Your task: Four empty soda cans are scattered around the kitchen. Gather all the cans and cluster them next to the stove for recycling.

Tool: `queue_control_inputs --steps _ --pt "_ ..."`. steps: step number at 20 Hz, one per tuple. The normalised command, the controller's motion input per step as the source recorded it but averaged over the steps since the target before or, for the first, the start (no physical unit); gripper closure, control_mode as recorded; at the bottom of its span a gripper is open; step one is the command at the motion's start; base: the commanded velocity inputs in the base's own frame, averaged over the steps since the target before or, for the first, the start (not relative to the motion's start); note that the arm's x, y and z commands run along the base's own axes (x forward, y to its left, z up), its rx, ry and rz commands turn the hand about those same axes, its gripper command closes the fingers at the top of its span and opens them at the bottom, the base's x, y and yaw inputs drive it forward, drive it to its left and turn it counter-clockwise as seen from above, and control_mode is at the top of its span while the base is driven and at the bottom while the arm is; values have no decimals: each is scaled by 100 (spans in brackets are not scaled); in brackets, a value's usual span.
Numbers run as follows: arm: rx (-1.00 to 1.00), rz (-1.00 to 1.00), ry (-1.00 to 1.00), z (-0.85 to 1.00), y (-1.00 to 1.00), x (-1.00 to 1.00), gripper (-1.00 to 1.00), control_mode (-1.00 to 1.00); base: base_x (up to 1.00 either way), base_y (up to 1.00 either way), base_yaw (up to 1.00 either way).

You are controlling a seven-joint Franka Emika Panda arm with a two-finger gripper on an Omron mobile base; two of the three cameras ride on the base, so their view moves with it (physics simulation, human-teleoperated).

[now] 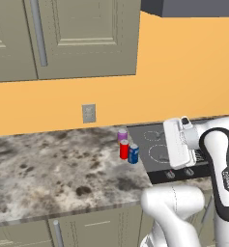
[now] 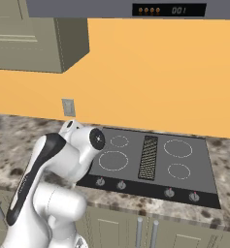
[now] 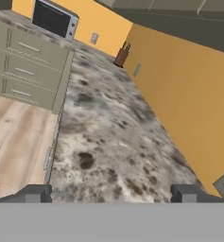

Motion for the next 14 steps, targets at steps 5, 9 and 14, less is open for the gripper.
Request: queue_control_inputs --steps 5,9,14 --pt "0 0 0 0 0 0 -100 100 -6 0 1" --pt "0 0 0 0 0 0 -100 100 -53 -1 3" --pt "0 0 0 0 0 0 -100 100 -71 -8 6"
